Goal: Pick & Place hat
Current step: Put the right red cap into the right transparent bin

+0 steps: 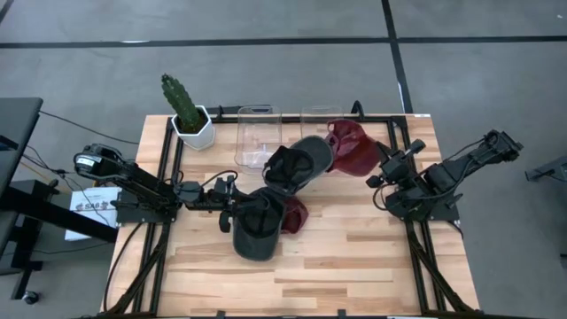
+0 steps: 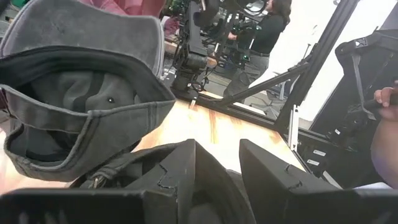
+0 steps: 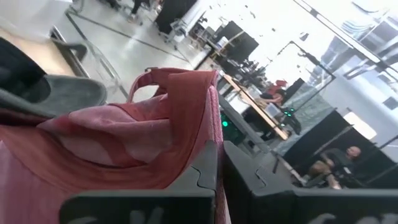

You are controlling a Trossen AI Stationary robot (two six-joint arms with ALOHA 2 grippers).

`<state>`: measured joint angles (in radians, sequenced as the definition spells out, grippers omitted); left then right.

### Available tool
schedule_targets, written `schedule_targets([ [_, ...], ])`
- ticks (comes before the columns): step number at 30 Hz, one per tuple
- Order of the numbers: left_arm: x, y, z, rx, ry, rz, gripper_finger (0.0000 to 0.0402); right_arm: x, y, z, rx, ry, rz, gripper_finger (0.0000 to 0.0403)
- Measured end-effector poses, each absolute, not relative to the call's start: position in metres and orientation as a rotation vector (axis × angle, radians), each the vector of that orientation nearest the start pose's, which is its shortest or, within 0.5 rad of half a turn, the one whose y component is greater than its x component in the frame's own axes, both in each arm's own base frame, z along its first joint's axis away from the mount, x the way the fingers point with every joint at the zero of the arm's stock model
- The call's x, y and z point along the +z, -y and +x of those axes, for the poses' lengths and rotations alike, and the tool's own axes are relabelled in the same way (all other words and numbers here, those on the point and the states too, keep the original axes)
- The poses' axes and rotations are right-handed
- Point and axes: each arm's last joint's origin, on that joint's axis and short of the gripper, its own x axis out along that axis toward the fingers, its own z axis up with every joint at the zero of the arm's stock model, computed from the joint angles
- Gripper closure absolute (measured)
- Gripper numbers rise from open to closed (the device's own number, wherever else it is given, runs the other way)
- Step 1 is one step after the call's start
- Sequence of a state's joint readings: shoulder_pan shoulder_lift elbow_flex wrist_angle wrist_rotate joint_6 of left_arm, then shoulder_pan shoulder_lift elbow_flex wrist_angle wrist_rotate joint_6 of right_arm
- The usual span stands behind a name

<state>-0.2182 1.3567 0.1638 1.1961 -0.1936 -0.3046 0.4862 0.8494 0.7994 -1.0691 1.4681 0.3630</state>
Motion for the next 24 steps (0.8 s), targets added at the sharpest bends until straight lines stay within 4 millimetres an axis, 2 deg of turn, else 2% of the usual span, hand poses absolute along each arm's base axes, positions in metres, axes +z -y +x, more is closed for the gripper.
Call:
schedule_targets([
  [6, 0.156, 0.039, 0.203, -0.025, -0.002, -0.305, 0.0279, 0.286, -0.026, 0.125, -0.989, -0.517, -0.663, 0.0403],
  [12, 0.156, 0.039, 0.203, -0.025, -0.003, -0.305, 0.0279, 0.283, -0.032, 0.125, -0.866, -0.567, -0.658, 0.0403],
  [17, 0.156, 0.039, 0.203, -0.024, -0.003, -0.305, 0.0279, 0.285, -0.053, 0.123, -0.706, -0.511, -0.666, 0.0403],
  [24, 0.156, 0.039, 0.203, -0.024, -0.003, -0.297, 0.0279, 0.301, -0.097, 0.12, -0.411, -0.347, -0.693, 0.0403],
])
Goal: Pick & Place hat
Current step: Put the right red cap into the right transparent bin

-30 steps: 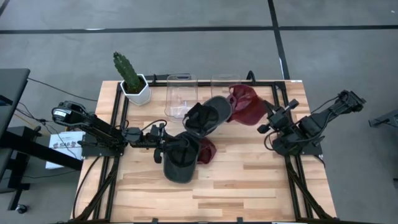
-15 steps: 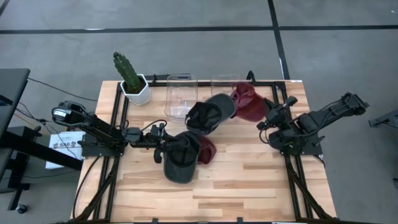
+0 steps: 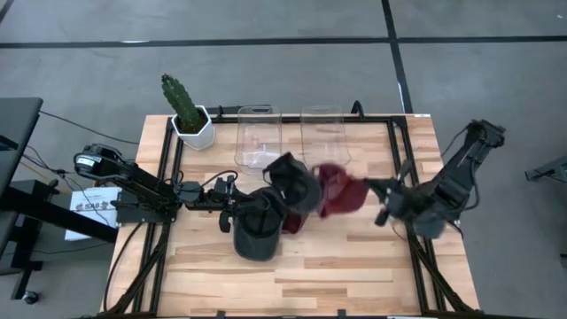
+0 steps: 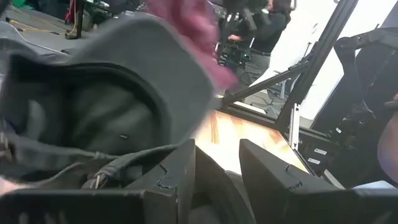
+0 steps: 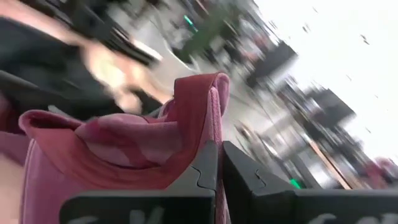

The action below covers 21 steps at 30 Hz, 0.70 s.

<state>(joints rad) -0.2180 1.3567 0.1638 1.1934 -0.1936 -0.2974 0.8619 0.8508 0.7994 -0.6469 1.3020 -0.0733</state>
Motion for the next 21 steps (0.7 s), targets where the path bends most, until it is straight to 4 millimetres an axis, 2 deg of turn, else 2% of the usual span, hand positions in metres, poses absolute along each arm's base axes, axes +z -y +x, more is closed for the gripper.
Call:
schedule_targets([
  [6, 0.156, 0.039, 0.203, -0.025, -0.003, -0.297, 0.0279, 0.31, -0.124, 0.105, -0.235, -0.244, -0.75, 0.0403],
  [10, 0.156, 0.039, 0.203, -0.025, -0.003, -0.297, 0.0279, 0.314, -0.131, 0.093, -0.248, -0.188, -0.758, 0.0403],
  [15, 0.156, 0.039, 0.203, -0.025, -0.003, -0.297, 0.0279, 0.318, -0.134, 0.082, -0.343, -0.141, -0.772, 0.0403],
  [21, 0.156, 0.039, 0.203, -0.025, -0.003, -0.297, 0.0279, 0.326, -0.123, 0.084, -0.386, -0.145, -0.708, 0.0403],
])
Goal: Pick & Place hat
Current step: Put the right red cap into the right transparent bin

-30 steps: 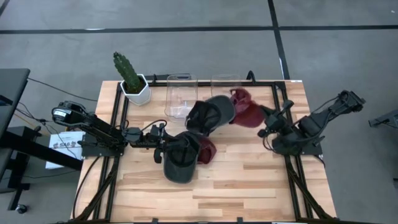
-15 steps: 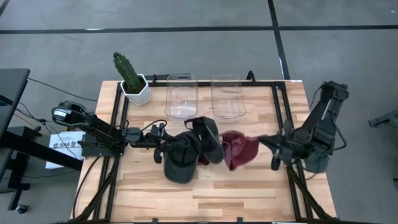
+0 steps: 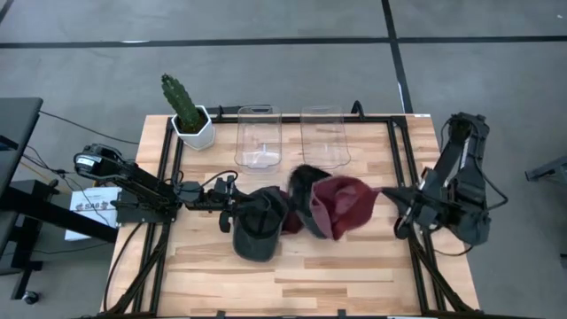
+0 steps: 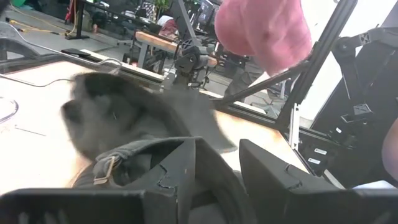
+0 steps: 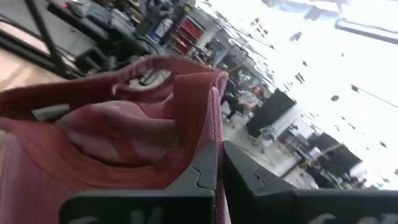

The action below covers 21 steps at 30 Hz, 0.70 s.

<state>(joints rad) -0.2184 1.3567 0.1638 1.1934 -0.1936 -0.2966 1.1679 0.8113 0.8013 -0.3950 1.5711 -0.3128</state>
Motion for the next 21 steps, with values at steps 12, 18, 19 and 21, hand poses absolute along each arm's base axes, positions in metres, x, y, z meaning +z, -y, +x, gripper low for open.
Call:
schedule_targets([
  [12, 0.156, 0.039, 0.203, -0.025, -0.003, -0.296, 0.0279, 0.326, -0.066, 0.133, -0.878, -0.313, -0.636, 0.0403],
  [18, 0.156, 0.039, 0.203, -0.025, -0.003, -0.296, 0.0279, 0.325, -0.019, 0.148, -1.193, -0.38, -0.524, 0.0403],
  [19, 0.156, 0.039, 0.203, -0.024, -0.003, -0.296, 0.0279, 0.324, -0.013, 0.151, -1.198, -0.385, -0.5, 0.0403],
  [21, 0.156, 0.039, 0.203, -0.024, -0.003, -0.296, 0.0279, 0.324, -0.004, 0.156, -1.126, -0.369, -0.412, 0.0403],
])
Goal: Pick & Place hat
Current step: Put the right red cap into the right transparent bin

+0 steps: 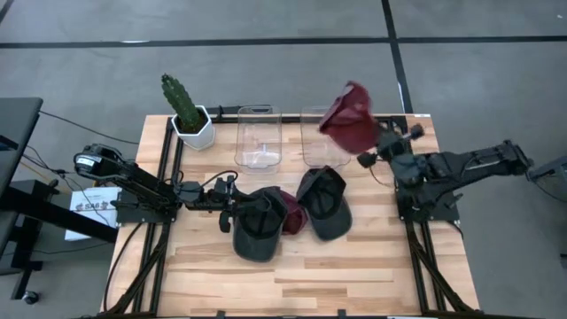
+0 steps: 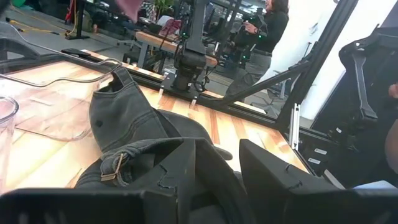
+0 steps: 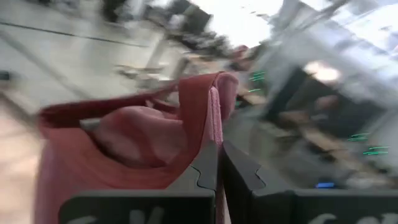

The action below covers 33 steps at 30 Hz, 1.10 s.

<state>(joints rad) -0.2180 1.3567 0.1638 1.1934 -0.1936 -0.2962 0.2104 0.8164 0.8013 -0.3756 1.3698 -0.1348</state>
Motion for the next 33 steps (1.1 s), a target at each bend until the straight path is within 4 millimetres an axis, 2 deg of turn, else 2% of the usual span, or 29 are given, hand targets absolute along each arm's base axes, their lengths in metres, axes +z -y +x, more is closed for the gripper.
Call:
schedule_targets([
  [5, 0.156, 0.039, 0.203, -0.024, -0.003, -0.296, 0.0279, 0.337, 0.005, 0.17, -0.69, -0.202, -0.18, 0.0403],
  [9, 0.156, 0.039, 0.203, -0.025, -0.003, -0.297, 0.0279, 0.359, 0.003, 0.176, -0.389, 0.038, -0.111, 0.0403],
  [11, 0.156, 0.039, 0.203, -0.025, -0.003, -0.296, 0.0279, 0.372, 0.003, 0.175, -0.293, 0.179, -0.111, 0.0403],
  [13, 0.156, 0.039, 0.203, -0.024, -0.003, -0.297, 0.0279, 0.383, 0.008, 0.171, -0.336, 0.314, -0.157, 0.0403],
  [16, 0.156, 0.039, 0.203, -0.024, -0.003, -0.301, 0.0279, 0.391, 0.027, 0.153, -0.676, 0.454, -0.198, 0.0403],
  [17, 0.156, 0.039, 0.203, -0.025, -0.003, -0.302, 0.0279, 0.389, 0.035, 0.147, -0.779, 0.492, -0.172, 0.0403],
  [19, 0.156, 0.039, 0.203, -0.024, -0.003, -0.304, 0.0279, 0.377, 0.049, 0.14, -0.829, 0.568, -0.069, 0.0403],
  [23, 0.156, 0.039, 0.203, -0.025, -0.003, -0.304, 0.0279, 0.35, 0.066, 0.135, -0.58, 0.609, 0.083, 0.0403],
  [26, 0.156, 0.039, 0.203, -0.025, -0.003, -0.306, 0.0279, 0.326, 0.072, 0.139, -0.433, 0.616, 0.093, 0.0403],
  [29, 0.156, 0.039, 0.203, -0.024, -0.003, -0.32, 0.0279, 0.308, 0.067, 0.137, -0.289, 0.712, 0.013, 0.0402],
  [33, 0.156, 0.039, 0.203, -0.025, -0.003, -0.326, 0.0279, 0.294, 0.049, 0.123, -0.066, 0.871, -0.323, 0.04],
])
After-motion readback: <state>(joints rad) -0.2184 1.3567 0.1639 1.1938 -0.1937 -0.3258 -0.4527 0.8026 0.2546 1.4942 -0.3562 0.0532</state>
